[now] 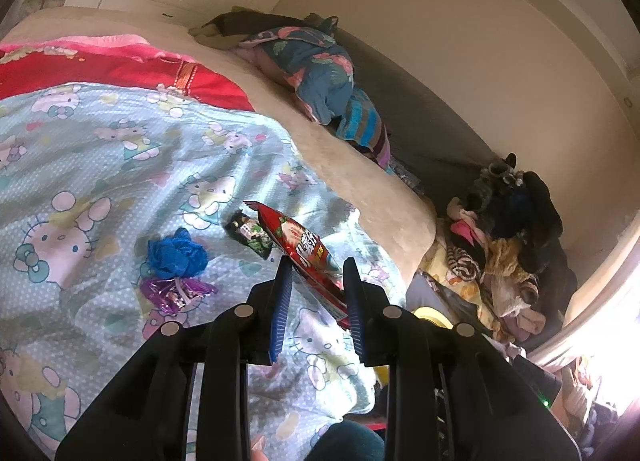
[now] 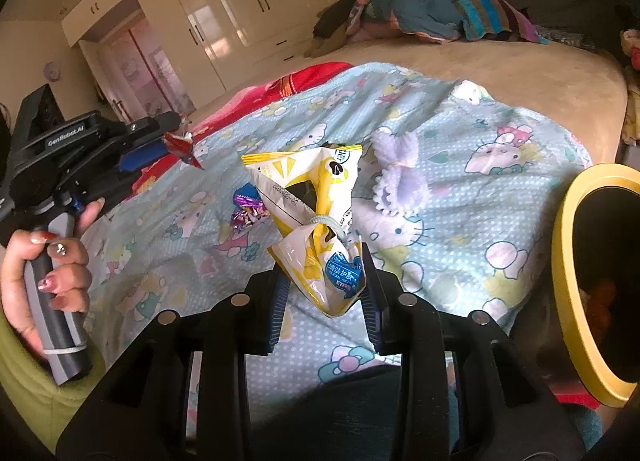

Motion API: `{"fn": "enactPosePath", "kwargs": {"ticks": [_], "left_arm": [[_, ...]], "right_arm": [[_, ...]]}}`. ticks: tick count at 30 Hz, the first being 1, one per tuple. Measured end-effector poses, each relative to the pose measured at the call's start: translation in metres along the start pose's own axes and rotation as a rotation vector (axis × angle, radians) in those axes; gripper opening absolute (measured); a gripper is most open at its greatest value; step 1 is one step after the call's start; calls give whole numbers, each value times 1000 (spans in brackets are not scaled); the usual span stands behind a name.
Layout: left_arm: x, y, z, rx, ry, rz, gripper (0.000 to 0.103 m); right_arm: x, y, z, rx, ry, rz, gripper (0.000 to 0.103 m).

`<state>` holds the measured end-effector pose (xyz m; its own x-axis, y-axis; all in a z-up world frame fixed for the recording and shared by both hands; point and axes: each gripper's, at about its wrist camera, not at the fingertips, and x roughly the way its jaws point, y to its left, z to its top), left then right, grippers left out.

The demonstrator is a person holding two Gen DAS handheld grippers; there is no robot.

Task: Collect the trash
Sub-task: 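Carry the red chip bag in the left gripper and snack bag in the right toward the bin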

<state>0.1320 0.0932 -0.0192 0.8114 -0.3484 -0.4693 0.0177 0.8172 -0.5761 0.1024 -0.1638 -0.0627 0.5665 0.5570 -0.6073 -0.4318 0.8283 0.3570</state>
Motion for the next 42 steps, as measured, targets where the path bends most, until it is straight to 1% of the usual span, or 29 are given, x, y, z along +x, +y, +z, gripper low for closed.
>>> {"fn": "enactPosePath", "kwargs": {"ticks": [23,30,36,42], "left_arm": [[11,-41,-18,105,45,-45,25],[21,-59,-33,157,79,-65,25],[30,-83,-52,223,113,-81,25],[39,-99,-68,267,146,-97,25]], "right_arm": [[-30,-47,5,94,-87,-66,26],[-43,-67,8,138,-123,-92,26],[-56,-89,7,190,-152,-107,26],[-69,-110,3,221,-181,-148,26]]}}
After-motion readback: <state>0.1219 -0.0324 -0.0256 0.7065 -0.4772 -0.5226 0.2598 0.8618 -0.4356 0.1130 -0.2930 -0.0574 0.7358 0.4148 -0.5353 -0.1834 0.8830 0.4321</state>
